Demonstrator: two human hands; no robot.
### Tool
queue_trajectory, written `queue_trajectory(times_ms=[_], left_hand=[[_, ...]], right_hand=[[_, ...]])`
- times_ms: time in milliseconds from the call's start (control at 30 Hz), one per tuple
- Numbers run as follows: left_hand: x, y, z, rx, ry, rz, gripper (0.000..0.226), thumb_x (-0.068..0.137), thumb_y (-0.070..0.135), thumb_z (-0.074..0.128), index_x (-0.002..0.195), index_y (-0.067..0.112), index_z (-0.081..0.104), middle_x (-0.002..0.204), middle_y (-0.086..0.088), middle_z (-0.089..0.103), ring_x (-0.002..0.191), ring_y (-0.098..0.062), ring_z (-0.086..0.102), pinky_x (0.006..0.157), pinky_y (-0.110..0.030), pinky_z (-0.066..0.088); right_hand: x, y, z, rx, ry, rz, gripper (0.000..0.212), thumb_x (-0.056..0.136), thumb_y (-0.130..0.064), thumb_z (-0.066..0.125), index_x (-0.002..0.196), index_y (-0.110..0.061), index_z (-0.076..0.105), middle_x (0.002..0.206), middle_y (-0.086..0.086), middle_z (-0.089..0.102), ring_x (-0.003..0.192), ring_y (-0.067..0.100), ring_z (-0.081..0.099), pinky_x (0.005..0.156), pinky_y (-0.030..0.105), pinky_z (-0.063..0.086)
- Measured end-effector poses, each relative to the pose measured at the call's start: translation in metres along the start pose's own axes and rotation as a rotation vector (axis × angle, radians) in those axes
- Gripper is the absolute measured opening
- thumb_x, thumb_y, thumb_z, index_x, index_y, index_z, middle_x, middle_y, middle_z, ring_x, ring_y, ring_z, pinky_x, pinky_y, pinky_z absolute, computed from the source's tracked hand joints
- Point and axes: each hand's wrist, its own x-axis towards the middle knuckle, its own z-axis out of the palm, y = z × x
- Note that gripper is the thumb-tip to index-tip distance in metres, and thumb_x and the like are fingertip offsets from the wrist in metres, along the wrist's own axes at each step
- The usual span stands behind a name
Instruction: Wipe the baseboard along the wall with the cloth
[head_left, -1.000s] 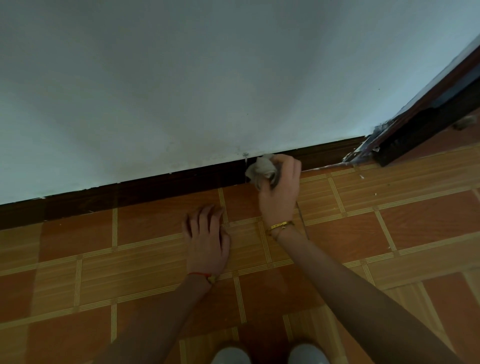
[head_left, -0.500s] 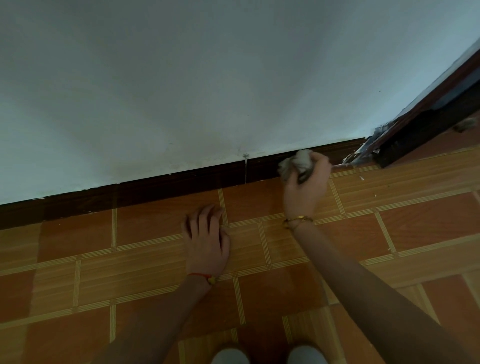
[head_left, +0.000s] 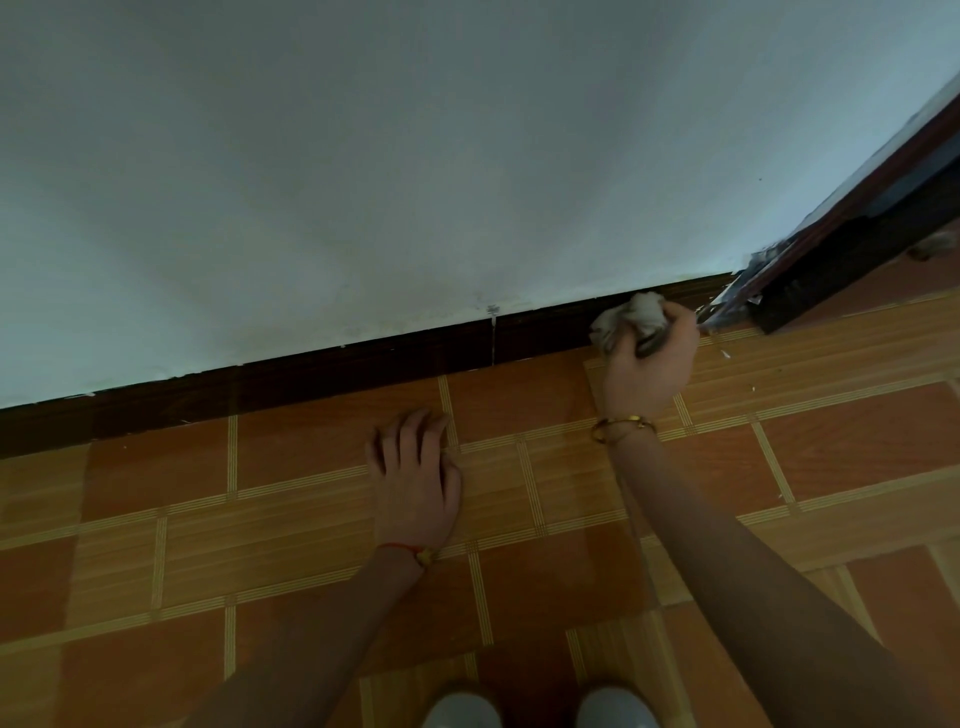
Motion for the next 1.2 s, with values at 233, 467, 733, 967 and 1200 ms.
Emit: queue_trajectory(times_ms=[233,467,733,967,1200], left_hand=[[-0.001,0.001,0.000,0.008,-0.002,-0.002,0.045,0.092,0.026,0.043,0.133,0.012,0.056,0.140,-0.011,0.050,0.130,-0.033,0.043,0.115,-0.062,0.025],[0.000,-0.001,0.000,0.006,0.013,0.009,0.043,0.093,0.025,0.044,0.132,0.013,0.057,0.140,-0.011,0.051,0.129,-0.034,0.046,0.115,-0.061,0.026],[0.000,-0.001,0.000,0.004,0.000,0.008,0.044,0.093,0.025,0.044,0.133,0.012,0.056,0.140,-0.010,0.051,0.130,-0.034,0.045,0.115,-0.059,0.025],[-0.001,0.000,0.000,0.012,0.007,0.003,0.044,0.093,0.025,0.044,0.133,0.012,0.057,0.139,-0.011,0.051,0.130,-0.035,0.046,0.115,-0.062,0.025],[-0.001,-0.001,0.000,0.014,0.003,0.012,0.045,0.092,0.025,0.044,0.134,0.013,0.055,0.140,-0.010,0.050,0.128,-0.034,0.046,0.115,-0.061,0.026]], right_hand=[[-0.046,-0.024,0.018,0.063,-0.291,-0.058,0.032,0.080,-0.001,0.068,0.108,-0.009,0.054,0.109,0.002,0.054,0.096,0.006,0.052,0.079,0.003,0.042],[-0.060,-0.025,0.024,0.083,-0.362,-0.171,0.026,0.081,0.002,0.066,0.104,-0.006,0.056,0.103,0.006,0.054,0.086,0.001,0.049,0.073,0.004,0.041],[0.003,-0.003,0.001,0.058,0.032,0.097,0.029,0.085,-0.009,0.065,0.112,-0.008,0.055,0.109,0.002,0.059,0.095,0.009,0.056,0.079,0.014,0.048],[-0.040,-0.027,0.018,0.092,-0.194,0.101,0.033,0.084,-0.007,0.066,0.113,-0.010,0.051,0.115,0.002,0.053,0.099,0.007,0.054,0.079,0.008,0.048],[-0.046,-0.027,0.021,0.137,-0.207,0.036,0.030,0.082,0.001,0.065,0.108,-0.006,0.052,0.108,0.005,0.054,0.093,0.009,0.054,0.078,0.008,0.046]])
